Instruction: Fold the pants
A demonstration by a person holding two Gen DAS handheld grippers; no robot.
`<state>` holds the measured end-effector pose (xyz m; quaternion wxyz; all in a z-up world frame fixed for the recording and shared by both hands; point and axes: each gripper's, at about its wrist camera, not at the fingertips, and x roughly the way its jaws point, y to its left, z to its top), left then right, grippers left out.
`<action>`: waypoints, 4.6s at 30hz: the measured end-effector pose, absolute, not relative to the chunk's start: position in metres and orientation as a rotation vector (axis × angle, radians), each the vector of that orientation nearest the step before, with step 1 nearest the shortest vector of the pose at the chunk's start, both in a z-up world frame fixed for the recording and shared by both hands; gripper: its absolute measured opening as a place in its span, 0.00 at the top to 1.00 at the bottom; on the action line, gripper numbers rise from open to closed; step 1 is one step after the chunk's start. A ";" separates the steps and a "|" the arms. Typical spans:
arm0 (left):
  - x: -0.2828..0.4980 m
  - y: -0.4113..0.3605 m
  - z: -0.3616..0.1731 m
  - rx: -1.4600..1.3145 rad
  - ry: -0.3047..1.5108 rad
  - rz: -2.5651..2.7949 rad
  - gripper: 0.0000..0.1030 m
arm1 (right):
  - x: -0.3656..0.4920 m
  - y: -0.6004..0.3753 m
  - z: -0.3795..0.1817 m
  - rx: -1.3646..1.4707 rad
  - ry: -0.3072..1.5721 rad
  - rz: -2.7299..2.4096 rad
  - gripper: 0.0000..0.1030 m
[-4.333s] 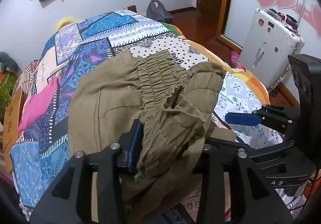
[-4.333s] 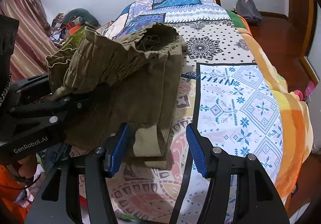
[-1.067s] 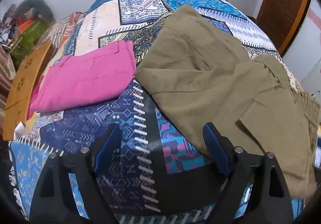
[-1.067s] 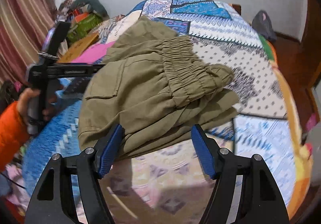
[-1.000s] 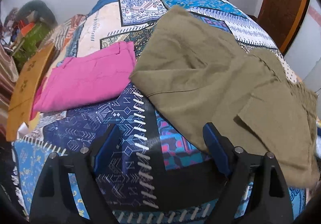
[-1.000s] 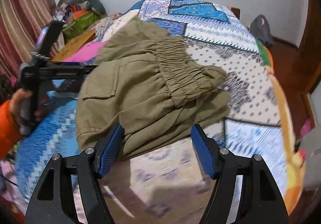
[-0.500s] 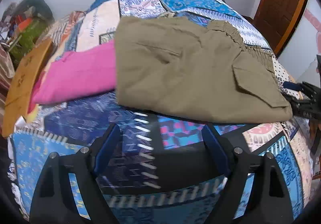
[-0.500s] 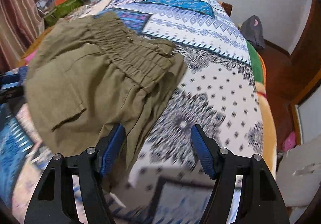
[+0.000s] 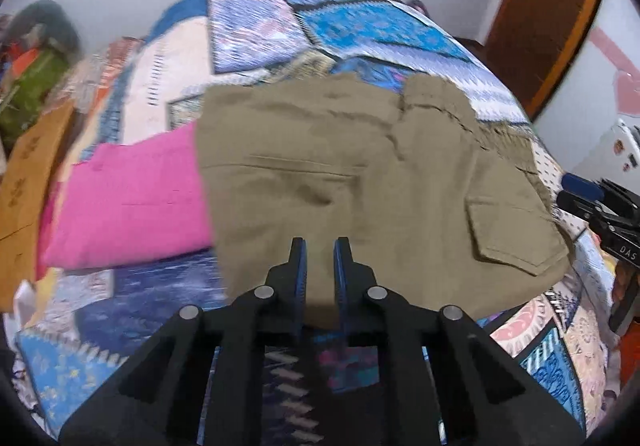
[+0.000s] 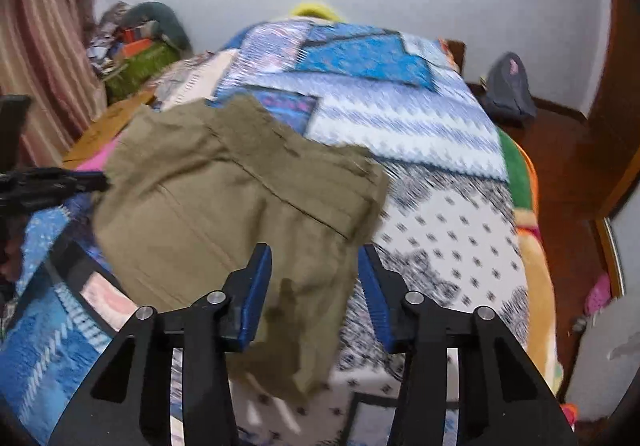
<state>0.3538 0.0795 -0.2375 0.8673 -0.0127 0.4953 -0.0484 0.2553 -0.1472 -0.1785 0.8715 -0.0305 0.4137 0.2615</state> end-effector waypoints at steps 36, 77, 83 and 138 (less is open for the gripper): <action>0.360 0.091 -0.268 -0.060 1.051 -0.056 0.83 | 0.349 -0.030 -0.180 -0.215 0.879 0.692 0.55; 0.322 0.117 -0.193 -0.018 0.914 0.046 0.33 | 0.219 -0.174 -0.095 -0.181 0.792 0.403 0.43; 0.330 0.122 -0.204 -0.053 0.942 0.045 0.22 | 0.222 -0.181 -0.113 -0.174 0.867 0.425 0.29; 0.340 0.081 -0.182 -0.020 0.880 -0.091 0.98 | 0.274 -0.147 -0.146 0.058 0.833 0.570 0.80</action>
